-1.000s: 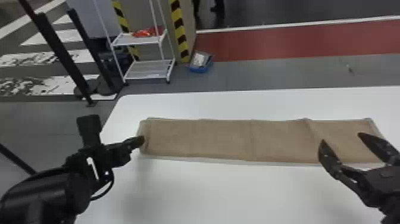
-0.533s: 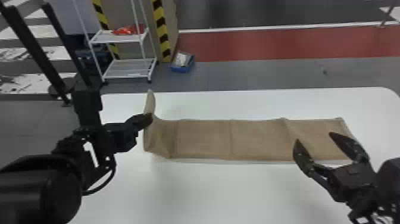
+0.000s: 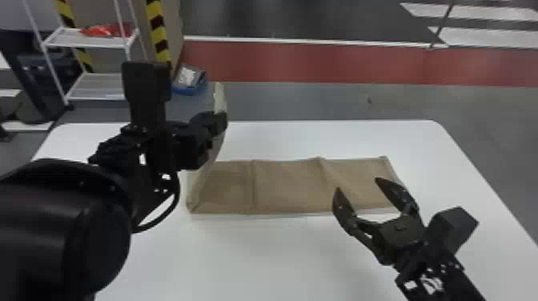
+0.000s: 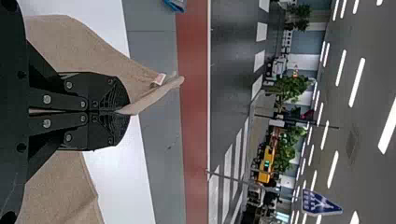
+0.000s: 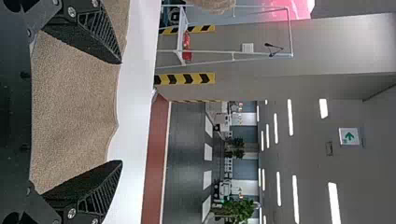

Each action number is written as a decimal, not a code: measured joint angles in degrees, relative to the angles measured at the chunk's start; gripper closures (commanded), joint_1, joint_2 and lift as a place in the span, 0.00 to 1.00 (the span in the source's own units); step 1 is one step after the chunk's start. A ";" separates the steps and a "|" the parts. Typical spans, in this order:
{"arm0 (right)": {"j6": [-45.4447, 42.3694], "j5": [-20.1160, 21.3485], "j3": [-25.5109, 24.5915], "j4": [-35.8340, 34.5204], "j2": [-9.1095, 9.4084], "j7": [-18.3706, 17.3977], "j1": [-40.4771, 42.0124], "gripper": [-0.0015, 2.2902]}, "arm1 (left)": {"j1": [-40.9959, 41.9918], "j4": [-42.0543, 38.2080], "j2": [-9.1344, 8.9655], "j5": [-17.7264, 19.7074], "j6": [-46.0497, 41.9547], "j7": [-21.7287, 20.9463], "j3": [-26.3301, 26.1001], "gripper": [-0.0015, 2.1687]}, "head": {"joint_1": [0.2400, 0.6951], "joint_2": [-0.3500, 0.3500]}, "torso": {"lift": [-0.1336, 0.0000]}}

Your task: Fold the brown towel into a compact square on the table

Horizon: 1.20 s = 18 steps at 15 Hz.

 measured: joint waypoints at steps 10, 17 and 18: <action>-2.43 -0.26 -1.23 -0.02 0.00 -0.18 1.35 0.06 | -1.95 10.17 -0.22 -5.14 -3.77 1.41 -17.10 0.99 | 1.00 0.10 | 0.07; -2.25 -0.91 -1.80 -0.55 -0.26 -0.17 1.36 0.06 | -0.95 13.79 -0.23 -4.75 -11.17 4.23 -24.73 0.03 | 1.00 0.00 | 0.07; -2.02 -0.90 -1.81 -0.75 -0.27 -0.17 1.35 0.06 | -1.04 14.10 -0.23 -4.75 -11.67 4.25 -25.12 0.03 | 1.00 0.00 | 0.07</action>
